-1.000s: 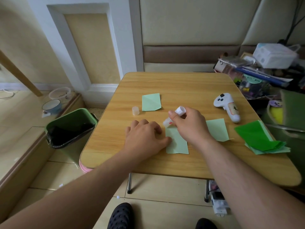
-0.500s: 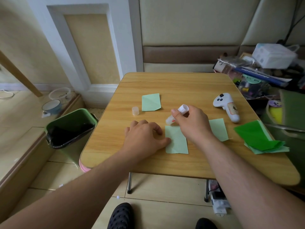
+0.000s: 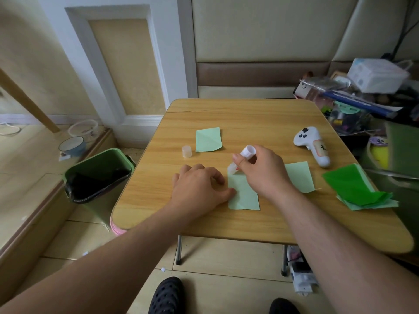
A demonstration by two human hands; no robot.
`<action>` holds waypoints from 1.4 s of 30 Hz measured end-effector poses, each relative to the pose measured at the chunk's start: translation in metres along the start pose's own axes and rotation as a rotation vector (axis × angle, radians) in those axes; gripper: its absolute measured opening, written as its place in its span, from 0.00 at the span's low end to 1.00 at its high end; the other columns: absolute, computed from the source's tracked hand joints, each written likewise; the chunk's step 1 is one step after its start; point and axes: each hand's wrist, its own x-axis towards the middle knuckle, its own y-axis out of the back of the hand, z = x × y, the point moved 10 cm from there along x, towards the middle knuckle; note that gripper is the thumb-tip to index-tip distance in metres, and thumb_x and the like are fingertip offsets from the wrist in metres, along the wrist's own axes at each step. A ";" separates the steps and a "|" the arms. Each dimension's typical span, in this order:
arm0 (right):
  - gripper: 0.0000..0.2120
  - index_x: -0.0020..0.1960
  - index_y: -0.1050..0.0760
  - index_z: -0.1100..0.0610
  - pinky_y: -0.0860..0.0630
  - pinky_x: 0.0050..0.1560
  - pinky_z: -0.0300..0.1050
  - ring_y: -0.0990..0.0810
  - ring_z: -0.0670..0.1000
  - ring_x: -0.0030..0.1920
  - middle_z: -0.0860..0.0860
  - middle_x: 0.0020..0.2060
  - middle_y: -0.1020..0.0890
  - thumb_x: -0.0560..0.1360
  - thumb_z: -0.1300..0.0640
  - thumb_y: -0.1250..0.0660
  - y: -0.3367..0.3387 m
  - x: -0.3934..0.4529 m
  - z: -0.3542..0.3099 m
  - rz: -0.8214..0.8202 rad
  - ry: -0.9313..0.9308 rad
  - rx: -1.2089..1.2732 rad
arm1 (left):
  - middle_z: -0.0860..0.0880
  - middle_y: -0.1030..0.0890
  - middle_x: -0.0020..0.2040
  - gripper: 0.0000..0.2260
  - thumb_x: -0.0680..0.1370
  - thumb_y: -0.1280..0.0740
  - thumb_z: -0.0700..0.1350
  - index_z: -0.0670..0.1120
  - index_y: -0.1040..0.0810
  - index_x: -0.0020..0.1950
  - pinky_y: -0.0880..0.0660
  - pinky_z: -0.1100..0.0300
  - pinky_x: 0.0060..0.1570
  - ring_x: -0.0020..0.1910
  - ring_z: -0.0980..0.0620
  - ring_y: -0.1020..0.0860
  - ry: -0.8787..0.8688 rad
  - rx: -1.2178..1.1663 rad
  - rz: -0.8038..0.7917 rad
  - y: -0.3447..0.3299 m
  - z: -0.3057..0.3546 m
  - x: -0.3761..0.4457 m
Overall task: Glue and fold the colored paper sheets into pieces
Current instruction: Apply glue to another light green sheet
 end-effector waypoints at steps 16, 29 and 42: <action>0.13 0.42 0.21 0.53 0.33 0.32 0.31 0.22 0.40 0.37 0.34 0.30 0.19 0.82 0.48 0.34 0.034 0.007 0.016 0.036 -0.013 -0.152 | 0.59 0.26 0.51 0.17 0.70 0.32 0.68 0.63 0.23 0.55 0.33 0.51 0.61 0.57 0.51 0.33 -0.043 0.012 -0.051 -0.002 0.008 -0.006; 0.13 0.47 0.21 0.50 0.33 0.36 0.37 0.22 0.38 0.40 0.40 0.38 0.17 0.81 0.41 0.34 0.003 0.000 0.003 0.005 -0.019 0.001 | 0.60 0.27 0.50 0.14 0.73 0.32 0.66 0.67 0.21 0.57 0.32 0.49 0.61 0.56 0.50 0.31 -0.111 -0.003 -0.055 -0.004 0.013 -0.007; 0.15 0.52 0.21 0.52 0.32 0.39 0.40 0.20 0.48 0.46 0.44 0.43 0.15 0.81 0.41 0.34 0.015 0.005 0.018 0.016 -0.027 -0.068 | 0.60 0.25 0.47 0.17 0.71 0.30 0.66 0.65 0.20 0.58 0.34 0.52 0.57 0.55 0.51 0.30 -0.127 -0.008 -0.089 -0.002 0.014 -0.004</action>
